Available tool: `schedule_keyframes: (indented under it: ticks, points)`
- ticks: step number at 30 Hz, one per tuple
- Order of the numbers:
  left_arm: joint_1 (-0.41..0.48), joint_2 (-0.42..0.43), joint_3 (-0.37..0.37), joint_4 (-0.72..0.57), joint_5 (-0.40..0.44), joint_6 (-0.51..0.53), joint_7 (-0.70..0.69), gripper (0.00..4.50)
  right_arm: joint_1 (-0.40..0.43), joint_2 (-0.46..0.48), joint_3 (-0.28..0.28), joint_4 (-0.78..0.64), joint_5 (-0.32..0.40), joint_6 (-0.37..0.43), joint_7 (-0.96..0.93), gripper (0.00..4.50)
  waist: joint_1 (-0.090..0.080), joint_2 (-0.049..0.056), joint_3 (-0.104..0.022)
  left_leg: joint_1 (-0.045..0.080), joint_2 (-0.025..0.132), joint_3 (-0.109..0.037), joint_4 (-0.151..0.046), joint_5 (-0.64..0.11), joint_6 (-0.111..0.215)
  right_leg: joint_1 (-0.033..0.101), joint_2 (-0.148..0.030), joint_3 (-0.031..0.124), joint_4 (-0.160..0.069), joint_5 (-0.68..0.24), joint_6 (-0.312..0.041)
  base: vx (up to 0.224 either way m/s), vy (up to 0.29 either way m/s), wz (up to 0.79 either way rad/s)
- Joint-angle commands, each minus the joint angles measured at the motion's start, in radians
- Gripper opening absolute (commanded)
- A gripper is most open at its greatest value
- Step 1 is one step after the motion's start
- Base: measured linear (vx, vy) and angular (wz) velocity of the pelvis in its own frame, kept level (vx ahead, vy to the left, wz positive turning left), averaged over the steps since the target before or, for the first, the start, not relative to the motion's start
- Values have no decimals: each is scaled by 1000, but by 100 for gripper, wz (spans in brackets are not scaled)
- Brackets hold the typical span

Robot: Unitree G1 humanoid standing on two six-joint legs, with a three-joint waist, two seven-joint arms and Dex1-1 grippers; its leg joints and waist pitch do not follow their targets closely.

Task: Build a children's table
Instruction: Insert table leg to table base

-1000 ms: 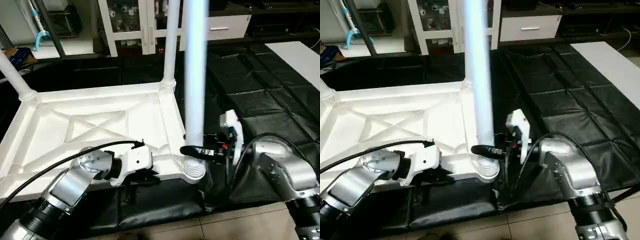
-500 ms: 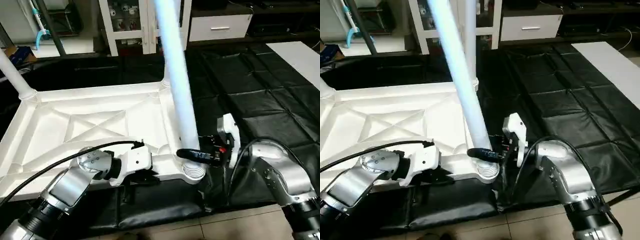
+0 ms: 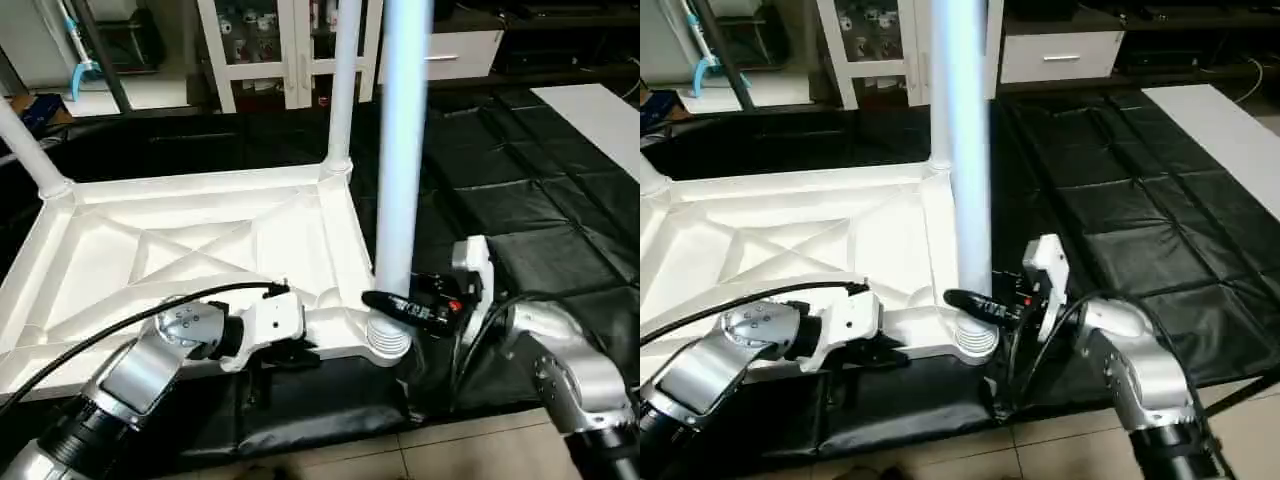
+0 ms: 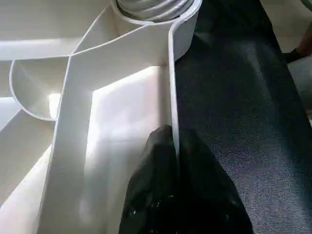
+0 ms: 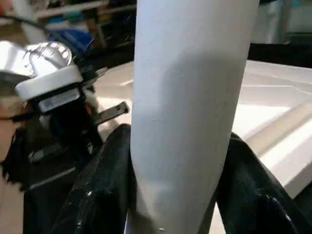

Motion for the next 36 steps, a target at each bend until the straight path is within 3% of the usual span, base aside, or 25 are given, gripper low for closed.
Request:
schedule_keyframes:
  ticks: [1,5,7,9,11,15,16,18,22,24,26,29,36]
  points:
    - [10,15,-9,25,28,1,-1,6,40,-17,-48,76,-46,9,-75,187,-4,-1,-33,35,113,-66,-99,-512,-75,-8,-79,60,-105,-405,-197,0,0,0]
    - [8,10,-8,28,30,-4,8,6,88,4,-64,70,-38,-24,-96,187,-4,1,-31,37,113,-67,-101,-530,-82,-12,-79,61,-109,-411,-183,0,0,0]
    - [7,9,-9,29,30,-5,11,6,102,11,-69,69,-34,-34,-103,187,-6,0,-33,33,113,-68,-104,-520,-82,-7,-77,58,-105,-385,-184,0,0,0]
    - [7,7,-10,30,31,-7,15,6,125,28,-86,81,-30,-71,-116,187,-5,3,-34,39,113,-63,-105,-518,-84,-11,-75,58,-106,-345,-191,0,0,0]
    - [6,5,-10,31,31,-8,17,6,136,39,-98,92,-30,-96,-125,187,-6,2,-34,33,113,-64,-107,-508,-79,-6,-75,57,-104,-328,-194,0,0,0]
    - [5,2,-11,33,32,-9,20,6,147,55,-119,113,-34,-137,-143,187,-7,1,-30,35,112,-67,-106,-538,-78,-9,-80,58,-111,-405,-184,0,0,0]
    - [2,-2,-10,36,34,-13,25,6,165,74,-139,134,-47,-202,-173,187,-6,2,-30,36,112,-68,-106,-546,-80,-10,-80,58,-112,-418,-180,0,0,0]
    - [1,-3,-9,36,34,-14,27,6,173,79,-140,139,-55,-227,-180,187,-5,2,-27,42,113,-69,-106,-578,-88,-18,-82,60,-120,-463,-162,0,0,0]
    - [1,-5,-10,35,35,-14,31,6,191,74,-118,145,-93,-283,-181,187,-10,5,-29,37,113,-74,-115,-606,-103,-12,-75,54,-115,-445,-146,0,0,0]
    - [2,-5,-10,35,35,-14,32,6,196,68,-104,147,-115,-307,-176,187,-11,8,-31,37,113,-73,-121,-604,-107,-11,-71,51,-113,-389,-153,0,0,0]
    - [2,-6,-11,35,37,-15,33,6,204,58,-80,154,-151,-350,-161,187,-13,4,-27,38,111,-71,-121,-635,-113,-15,-70,51,-117,-408,-148,0,0,0]
    - [2,-8,-12,37,40,-14,35,6,216,46,-56,162,-180,-396,-138,187,-12,2,-26,46,111,-71,-116,-640,-102,-19,-76,56,-126,-450,-142,0,0,0]
    - [1,-8,-14,40,41,-14,38,6,218,31,-32,185,-196,-429,-124,187,-11,2,-28,45,112,-66,-117,-606,-88,-16,-71,55,-120,-380,-162,0,0,0]
